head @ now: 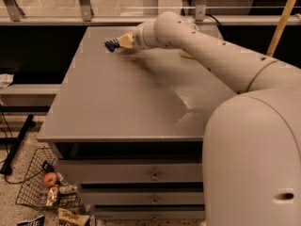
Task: Move orange near rxbar blueberry
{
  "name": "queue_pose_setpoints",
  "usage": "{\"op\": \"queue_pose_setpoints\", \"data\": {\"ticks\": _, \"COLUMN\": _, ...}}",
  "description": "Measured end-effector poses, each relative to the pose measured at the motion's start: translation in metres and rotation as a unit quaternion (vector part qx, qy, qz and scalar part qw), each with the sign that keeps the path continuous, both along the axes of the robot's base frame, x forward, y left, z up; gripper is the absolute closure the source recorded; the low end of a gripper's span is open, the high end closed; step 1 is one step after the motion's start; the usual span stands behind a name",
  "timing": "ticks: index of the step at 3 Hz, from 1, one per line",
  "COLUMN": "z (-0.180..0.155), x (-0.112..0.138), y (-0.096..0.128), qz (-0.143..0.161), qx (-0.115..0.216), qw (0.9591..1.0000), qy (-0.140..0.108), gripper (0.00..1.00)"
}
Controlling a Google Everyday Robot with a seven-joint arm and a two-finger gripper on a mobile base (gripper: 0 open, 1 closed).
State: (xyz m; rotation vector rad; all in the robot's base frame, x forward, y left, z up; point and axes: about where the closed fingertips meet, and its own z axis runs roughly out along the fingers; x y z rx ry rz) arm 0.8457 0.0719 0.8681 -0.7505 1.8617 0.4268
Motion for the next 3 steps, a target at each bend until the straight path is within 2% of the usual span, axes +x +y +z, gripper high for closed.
{"op": "queue_pose_setpoints", "data": {"ticks": 1, "z": -0.0065, "x": 0.0086, "y": 0.0023, "qz": -0.005, "qx": 0.003, "qw": 0.9999, "qy": 0.008, "gripper": 1.00}}
{"op": "queue_pose_setpoints", "data": {"ticks": 2, "z": -0.0078, "x": 0.0079, "y": 0.0045, "qz": -0.004, "qx": 0.003, "qw": 0.9999, "qy": 0.009, "gripper": 0.82}}
{"op": "queue_pose_setpoints", "data": {"ticks": 3, "z": -0.0096, "x": 0.0077, "y": 0.0069, "qz": -0.002, "qx": 0.003, "qw": 0.9999, "qy": 0.010, "gripper": 0.58}}
